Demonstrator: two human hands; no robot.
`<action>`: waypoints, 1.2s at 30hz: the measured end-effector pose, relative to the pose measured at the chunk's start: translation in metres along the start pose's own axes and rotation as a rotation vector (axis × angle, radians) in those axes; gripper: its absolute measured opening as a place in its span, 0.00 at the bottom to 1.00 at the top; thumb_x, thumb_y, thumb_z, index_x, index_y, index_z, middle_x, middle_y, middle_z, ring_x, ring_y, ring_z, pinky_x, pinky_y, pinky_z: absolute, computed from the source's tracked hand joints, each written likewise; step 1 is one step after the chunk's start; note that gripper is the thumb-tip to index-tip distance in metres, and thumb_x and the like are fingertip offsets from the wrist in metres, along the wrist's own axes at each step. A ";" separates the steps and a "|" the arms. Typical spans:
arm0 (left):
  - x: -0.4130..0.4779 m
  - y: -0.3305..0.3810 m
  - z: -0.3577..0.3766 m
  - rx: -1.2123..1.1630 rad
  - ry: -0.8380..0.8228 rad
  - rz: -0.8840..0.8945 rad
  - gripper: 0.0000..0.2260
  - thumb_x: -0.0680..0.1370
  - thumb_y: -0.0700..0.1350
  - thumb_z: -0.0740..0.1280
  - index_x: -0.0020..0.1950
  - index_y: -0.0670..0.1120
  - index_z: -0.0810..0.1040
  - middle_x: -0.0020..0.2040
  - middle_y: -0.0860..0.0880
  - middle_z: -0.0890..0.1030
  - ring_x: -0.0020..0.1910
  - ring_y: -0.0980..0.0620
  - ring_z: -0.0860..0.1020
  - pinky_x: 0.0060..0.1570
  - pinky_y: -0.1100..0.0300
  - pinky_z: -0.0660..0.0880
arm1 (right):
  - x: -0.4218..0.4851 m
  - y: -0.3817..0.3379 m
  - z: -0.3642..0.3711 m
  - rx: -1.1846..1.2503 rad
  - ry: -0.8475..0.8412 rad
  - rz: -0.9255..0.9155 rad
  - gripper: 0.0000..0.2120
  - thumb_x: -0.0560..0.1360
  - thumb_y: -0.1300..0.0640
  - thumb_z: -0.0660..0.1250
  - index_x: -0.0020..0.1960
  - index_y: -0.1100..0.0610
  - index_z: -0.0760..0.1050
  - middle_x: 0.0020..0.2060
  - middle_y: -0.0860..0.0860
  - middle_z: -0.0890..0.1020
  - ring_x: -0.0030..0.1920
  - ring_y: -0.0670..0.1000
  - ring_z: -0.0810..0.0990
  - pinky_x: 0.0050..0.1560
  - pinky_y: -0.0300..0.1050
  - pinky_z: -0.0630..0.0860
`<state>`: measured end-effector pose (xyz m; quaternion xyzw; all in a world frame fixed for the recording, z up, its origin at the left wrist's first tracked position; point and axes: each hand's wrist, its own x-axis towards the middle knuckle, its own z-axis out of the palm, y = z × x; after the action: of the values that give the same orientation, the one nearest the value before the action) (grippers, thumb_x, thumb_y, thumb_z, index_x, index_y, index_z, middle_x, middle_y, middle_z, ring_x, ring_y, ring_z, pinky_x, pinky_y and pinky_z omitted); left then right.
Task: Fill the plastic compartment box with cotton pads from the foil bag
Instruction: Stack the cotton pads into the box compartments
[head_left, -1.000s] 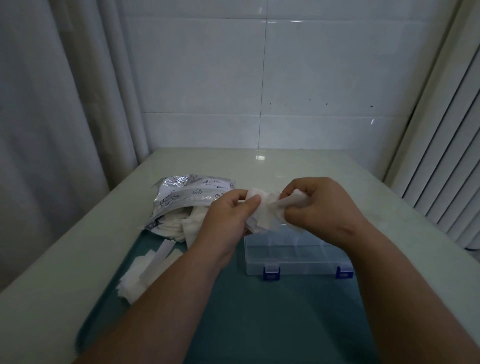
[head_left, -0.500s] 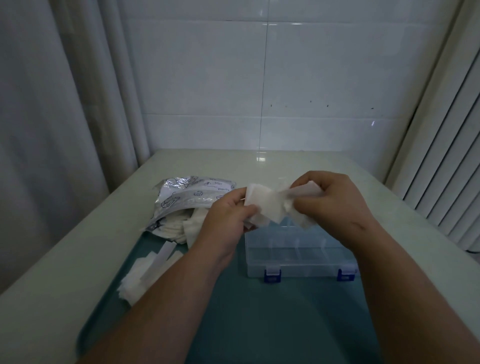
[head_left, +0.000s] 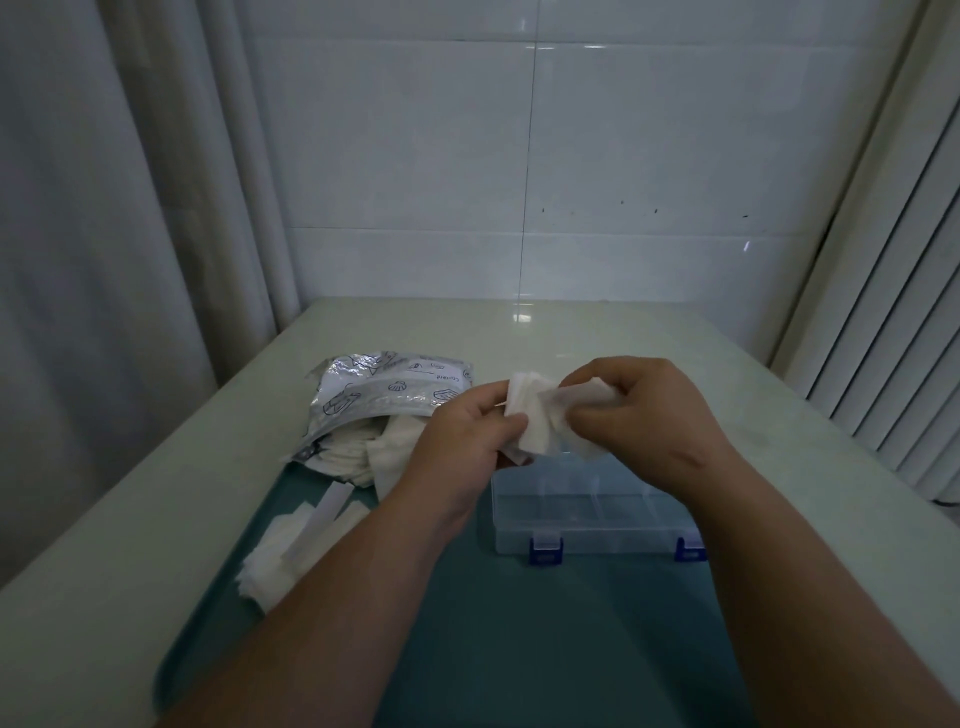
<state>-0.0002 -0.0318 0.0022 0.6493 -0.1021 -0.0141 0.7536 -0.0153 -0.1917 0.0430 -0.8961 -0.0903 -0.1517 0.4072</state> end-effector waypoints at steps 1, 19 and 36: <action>0.001 -0.001 0.000 -0.014 0.019 -0.003 0.16 0.78 0.30 0.61 0.52 0.50 0.81 0.44 0.46 0.85 0.41 0.49 0.81 0.44 0.54 0.79 | 0.000 0.001 0.000 0.009 0.014 -0.001 0.10 0.71 0.59 0.70 0.43 0.43 0.78 0.39 0.40 0.80 0.39 0.43 0.78 0.36 0.33 0.72; 0.004 -0.004 -0.001 -0.066 0.162 -0.020 0.15 0.76 0.29 0.64 0.54 0.47 0.78 0.47 0.44 0.85 0.44 0.48 0.83 0.45 0.52 0.81 | -0.002 0.008 0.003 0.214 -0.240 0.217 0.05 0.71 0.59 0.71 0.45 0.50 0.83 0.44 0.49 0.83 0.47 0.51 0.80 0.51 0.50 0.79; 0.008 -0.008 -0.002 -0.056 0.231 -0.024 0.15 0.76 0.29 0.66 0.56 0.46 0.77 0.47 0.45 0.85 0.45 0.47 0.84 0.46 0.51 0.81 | -0.001 0.006 0.006 0.131 -0.205 0.164 0.06 0.72 0.58 0.70 0.46 0.49 0.83 0.45 0.46 0.82 0.45 0.48 0.79 0.42 0.41 0.76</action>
<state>0.0089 -0.0319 -0.0050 0.6265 -0.0066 0.0491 0.7779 -0.0135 -0.1911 0.0344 -0.8827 -0.0675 -0.0195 0.4646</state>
